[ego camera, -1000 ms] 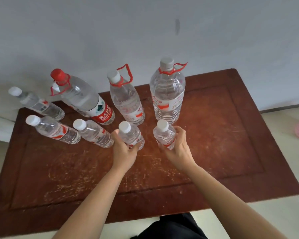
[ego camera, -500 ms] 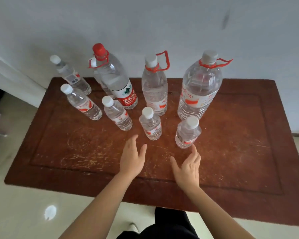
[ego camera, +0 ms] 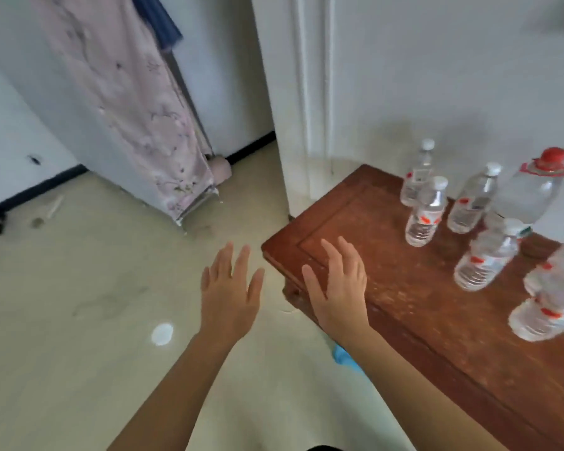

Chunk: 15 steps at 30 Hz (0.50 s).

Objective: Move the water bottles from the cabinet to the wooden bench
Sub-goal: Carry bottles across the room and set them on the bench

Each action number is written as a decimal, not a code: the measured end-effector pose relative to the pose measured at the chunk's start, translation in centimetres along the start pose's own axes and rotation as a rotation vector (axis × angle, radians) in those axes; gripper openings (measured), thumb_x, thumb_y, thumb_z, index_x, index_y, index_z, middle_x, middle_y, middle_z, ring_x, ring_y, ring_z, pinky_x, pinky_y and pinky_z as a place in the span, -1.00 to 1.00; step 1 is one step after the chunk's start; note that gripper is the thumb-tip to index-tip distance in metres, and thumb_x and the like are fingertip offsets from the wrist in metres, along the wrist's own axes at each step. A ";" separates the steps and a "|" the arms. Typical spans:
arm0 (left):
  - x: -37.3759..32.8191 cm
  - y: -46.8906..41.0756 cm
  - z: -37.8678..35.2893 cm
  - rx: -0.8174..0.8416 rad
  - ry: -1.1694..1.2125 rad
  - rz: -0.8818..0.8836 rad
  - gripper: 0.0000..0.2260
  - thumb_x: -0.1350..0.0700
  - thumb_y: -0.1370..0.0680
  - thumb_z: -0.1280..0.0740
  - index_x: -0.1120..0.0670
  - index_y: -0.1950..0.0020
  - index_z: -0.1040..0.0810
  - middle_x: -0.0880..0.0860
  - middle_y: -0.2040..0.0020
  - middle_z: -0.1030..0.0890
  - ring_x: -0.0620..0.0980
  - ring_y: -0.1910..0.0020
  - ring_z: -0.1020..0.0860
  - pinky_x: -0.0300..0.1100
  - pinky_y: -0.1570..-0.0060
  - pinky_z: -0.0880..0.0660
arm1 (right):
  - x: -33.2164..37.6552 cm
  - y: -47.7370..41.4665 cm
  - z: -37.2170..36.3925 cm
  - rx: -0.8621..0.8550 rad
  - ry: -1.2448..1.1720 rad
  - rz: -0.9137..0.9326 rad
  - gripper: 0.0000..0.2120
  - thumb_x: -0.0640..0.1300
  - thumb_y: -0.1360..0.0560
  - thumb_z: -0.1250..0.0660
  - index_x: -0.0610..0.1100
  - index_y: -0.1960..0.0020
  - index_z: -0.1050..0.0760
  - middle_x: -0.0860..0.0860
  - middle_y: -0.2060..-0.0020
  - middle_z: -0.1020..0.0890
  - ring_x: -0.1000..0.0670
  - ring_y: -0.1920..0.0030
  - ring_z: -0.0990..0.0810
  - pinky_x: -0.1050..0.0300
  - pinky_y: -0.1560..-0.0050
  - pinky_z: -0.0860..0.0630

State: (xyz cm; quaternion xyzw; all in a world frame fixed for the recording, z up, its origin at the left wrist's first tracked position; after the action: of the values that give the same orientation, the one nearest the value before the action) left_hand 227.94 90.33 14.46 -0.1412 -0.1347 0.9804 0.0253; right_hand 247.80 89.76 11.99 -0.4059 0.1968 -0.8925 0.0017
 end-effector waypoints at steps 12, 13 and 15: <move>35.9 16.8 26.6 -0.513 -0.298 0.637 -0.44 -0.20 -0.68 -0.01 0.08 -0.59 -0.25 0.27 -0.59 -0.21 0.27 -0.57 -0.16 0.30 -0.47 -0.20 | 38.4 6.4 -27.1 0.344 -0.242 0.712 -0.43 0.24 -0.64 -0.14 0.01 -0.57 -0.25 -0.09 -0.58 -0.20 -0.14 -0.60 -0.13 -0.16 -0.57 -0.05; 38.6 19.4 27.6 -0.527 -0.312 0.706 -0.44 -0.20 -0.68 -0.01 0.08 -0.59 -0.24 0.26 -0.59 -0.20 0.26 -0.58 -0.15 0.30 -0.48 -0.19 | 41.4 8.2 -29.6 0.402 -0.276 0.750 -0.43 0.24 -0.64 -0.14 0.02 -0.57 -0.24 -0.08 -0.59 -0.19 -0.13 -0.61 -0.11 -0.18 -0.58 -0.05; 41.6 22.5 28.5 -0.537 -0.317 0.813 -0.43 -0.21 -0.68 0.01 0.06 -0.60 -0.21 0.24 -0.60 -0.17 0.24 -0.59 -0.11 0.28 -0.50 -0.16 | 44.6 10.5 -32.9 0.476 -0.311 0.802 -0.43 0.23 -0.64 -0.14 0.02 -0.58 -0.23 -0.07 -0.59 -0.18 -0.12 -0.62 -0.09 -0.22 -0.57 -0.05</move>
State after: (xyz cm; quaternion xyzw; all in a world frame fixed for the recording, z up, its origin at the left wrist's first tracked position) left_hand 179.68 65.03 23.42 -0.0335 -0.3182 0.8512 -0.4160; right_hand 192.35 84.34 21.06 -0.4147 0.1258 -0.7706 0.4673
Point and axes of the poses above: each hand's wrist, its own y-axis away from the middle knuckle, its own z-axis out of the back of the hand, x = y × z, the point moved 1 cm from there along -y, towards the middle knuckle
